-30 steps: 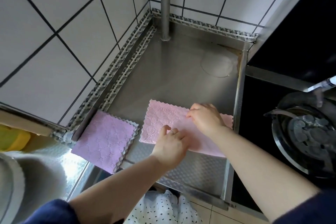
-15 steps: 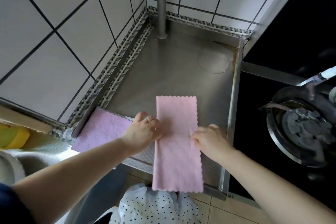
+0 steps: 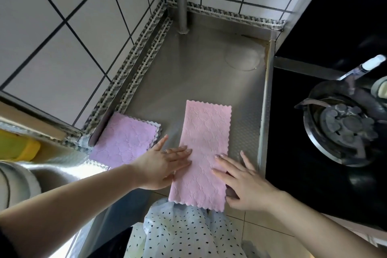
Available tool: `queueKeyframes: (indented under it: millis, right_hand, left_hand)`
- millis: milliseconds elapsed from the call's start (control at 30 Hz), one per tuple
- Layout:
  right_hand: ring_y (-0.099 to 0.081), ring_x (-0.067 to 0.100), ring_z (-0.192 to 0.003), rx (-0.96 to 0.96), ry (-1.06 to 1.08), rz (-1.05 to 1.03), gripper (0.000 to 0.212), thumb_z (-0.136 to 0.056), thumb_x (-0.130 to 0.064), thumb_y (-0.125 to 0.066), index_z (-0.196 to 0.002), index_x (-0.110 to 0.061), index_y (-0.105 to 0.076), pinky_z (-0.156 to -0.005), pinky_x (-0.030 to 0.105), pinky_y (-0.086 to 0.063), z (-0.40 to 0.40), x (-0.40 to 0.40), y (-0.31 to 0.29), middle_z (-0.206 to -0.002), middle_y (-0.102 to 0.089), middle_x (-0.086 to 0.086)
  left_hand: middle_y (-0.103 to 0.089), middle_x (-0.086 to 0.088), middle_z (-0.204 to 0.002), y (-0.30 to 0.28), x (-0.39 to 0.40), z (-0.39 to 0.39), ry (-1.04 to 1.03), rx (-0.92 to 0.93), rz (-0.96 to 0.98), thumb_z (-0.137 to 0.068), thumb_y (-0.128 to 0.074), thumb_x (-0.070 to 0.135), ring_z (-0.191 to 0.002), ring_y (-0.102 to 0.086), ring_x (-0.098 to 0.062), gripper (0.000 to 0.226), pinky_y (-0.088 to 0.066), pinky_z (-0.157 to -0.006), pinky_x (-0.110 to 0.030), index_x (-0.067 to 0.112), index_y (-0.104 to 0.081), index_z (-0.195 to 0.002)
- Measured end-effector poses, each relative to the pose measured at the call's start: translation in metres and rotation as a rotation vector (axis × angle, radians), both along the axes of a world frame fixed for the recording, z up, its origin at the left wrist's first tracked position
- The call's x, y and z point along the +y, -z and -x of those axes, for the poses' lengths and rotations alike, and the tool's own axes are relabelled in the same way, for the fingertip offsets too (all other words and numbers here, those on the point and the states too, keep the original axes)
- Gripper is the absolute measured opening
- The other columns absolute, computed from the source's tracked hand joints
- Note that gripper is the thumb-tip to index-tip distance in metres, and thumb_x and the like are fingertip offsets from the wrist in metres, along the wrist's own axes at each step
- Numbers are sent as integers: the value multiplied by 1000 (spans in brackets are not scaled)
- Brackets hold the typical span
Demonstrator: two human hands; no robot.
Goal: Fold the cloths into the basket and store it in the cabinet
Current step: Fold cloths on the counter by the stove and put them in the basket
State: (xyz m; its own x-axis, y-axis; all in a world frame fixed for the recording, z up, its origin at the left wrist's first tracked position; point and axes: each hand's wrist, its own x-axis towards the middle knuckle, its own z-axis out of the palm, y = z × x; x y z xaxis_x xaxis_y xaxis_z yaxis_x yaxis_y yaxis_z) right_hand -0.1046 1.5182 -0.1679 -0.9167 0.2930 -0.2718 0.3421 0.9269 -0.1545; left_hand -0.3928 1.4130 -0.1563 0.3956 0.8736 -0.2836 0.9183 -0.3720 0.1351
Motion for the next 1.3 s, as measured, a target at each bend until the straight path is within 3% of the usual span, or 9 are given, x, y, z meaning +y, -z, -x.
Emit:
queueKeyframes:
  millis: [133,300,467,533,633,800,967,1167,1300]
  right_hand:
    - [-5,22,-144,-71,-39,-23,101,-56,-43,-75,-144,-24,-29,-106,57,-3,-4,-15,3,-156,-14,9]
    - [-26,25,-139,76,53,-74,91,-58,-18,-79,-138,-26,-38,-106,59,-14,-1,-44,9,-147,-40,12]
    - [-51,17,-125,274,277,108,77,-63,1,-76,-127,-30,-46,-115,43,-5,1,-40,-3,-131,-59,-2]
    - [-58,21,-117,358,501,209,52,-77,0,-68,-120,-26,-54,-118,29,-7,10,-35,-17,-116,-68,-1]
    - [-58,28,-107,444,854,358,22,-95,-19,-45,-106,-13,-63,-90,31,-41,28,-23,-31,-100,-66,7]
    - [-47,22,-65,560,1082,424,20,-99,-23,-38,-81,-19,-46,-55,32,-31,56,5,-39,-68,-53,8]
    - [-55,31,-76,303,1147,323,23,-100,-26,-31,-93,-14,-50,-63,34,-39,71,34,-31,-81,-59,10]
    - [-54,28,-81,188,1165,328,27,-99,-24,-31,-96,-11,-54,-62,31,-34,81,55,-27,-91,-62,10]
    - [-58,29,-83,204,1188,341,22,-97,-27,-36,-97,-16,-55,-66,33,-41,80,58,-22,-90,-64,7]
  left_hand:
    - [7,16,-154,-2,-13,1,47,28,95,-90,-37,49,-144,10,-7,65,19,-110,-51,39,-11,-148]
    - [-29,4,-153,17,-34,-6,79,69,-151,-87,-51,38,-140,-30,-16,65,-8,-112,-53,29,-26,-147]
    - [-51,2,-139,18,-36,-14,-127,-246,-208,-78,-60,17,-131,-45,-13,69,-8,-116,-48,17,-36,-143]
    - [-58,7,-131,14,-32,-16,-288,-439,-185,-75,-57,7,-123,-53,-10,66,-14,-118,-40,16,-42,-138]
    - [-63,18,-116,-1,-18,-25,-619,-702,-115,-83,-48,33,-107,-58,-1,43,-44,-99,-27,25,-54,-124]
    - [-61,16,-80,-20,22,-36,-1069,-947,-99,-91,-57,38,-70,-58,2,11,-43,-61,-11,27,-58,-88]
    - [-64,-1,-77,-16,54,-31,-1179,-836,59,-94,-51,41,-65,-63,-25,28,-53,-57,-34,16,-60,-87]
    - [-64,-4,-81,-6,68,-29,-1208,-675,94,-94,-51,35,-69,-58,-20,27,-47,-60,-28,12,-62,-88]
    - [-65,-5,-85,-3,70,-27,-1270,-752,147,-93,-53,33,-80,-62,-25,24,-56,-75,-39,10,-62,-91]
